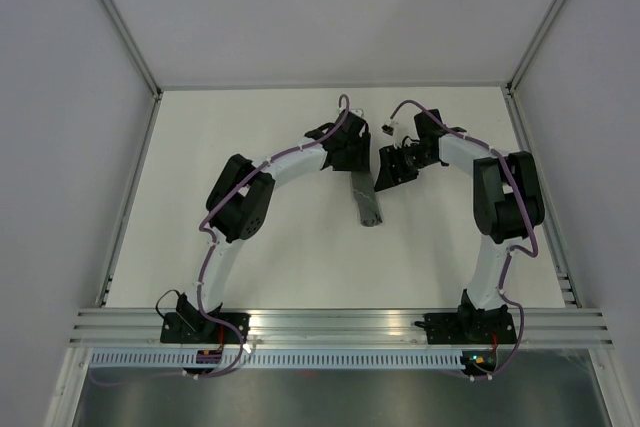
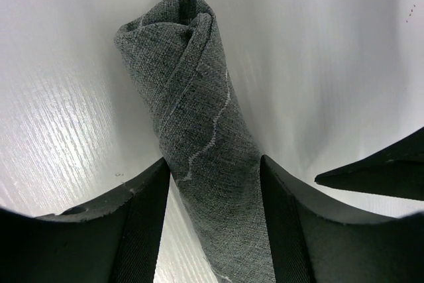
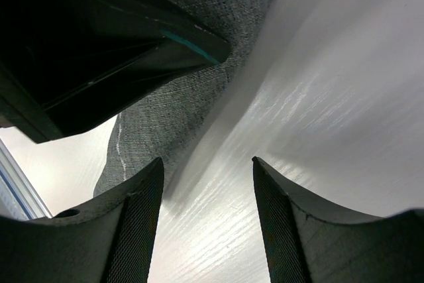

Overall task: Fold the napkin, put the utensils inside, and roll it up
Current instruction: Roll the napkin with the utensil

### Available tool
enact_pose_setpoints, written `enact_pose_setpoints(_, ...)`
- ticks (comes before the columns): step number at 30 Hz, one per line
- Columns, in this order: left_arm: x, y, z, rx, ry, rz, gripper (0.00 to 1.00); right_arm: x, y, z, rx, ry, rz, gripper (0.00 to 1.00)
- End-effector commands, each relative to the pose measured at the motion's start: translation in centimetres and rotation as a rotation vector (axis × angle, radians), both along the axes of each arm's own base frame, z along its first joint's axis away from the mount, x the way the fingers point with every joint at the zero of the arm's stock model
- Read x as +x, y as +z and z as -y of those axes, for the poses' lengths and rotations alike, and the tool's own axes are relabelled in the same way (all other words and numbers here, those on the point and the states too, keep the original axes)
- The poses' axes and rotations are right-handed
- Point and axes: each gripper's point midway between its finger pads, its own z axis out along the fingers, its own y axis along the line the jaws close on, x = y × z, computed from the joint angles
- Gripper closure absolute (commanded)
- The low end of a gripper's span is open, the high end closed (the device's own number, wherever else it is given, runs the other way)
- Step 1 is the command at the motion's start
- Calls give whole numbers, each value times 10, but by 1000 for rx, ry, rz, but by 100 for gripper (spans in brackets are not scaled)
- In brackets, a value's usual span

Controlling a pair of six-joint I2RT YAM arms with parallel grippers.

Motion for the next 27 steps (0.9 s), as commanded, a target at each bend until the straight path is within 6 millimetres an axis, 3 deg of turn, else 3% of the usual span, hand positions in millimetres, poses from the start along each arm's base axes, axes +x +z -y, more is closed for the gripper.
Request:
enact_pose_setpoints(1, 8, 15, 6, -12, -38, 38, 38, 8, -4, 3, -20, -30, 4, 38)
enact_pose_setpoints(20, 18, 54, 8, -56, -103, 134, 34, 7, -3, 2, -19, -20, 11, 38)
enact_pose_setpoints(24, 20, 75, 6, -79, -129, 191, 34, 7, 0, 3, -15, -19, 19, 38)
enact_pose_setpoints(27, 25, 101, 0, -123, -129, 249, 33, 10, 8, 3, -4, -23, 35, 37)
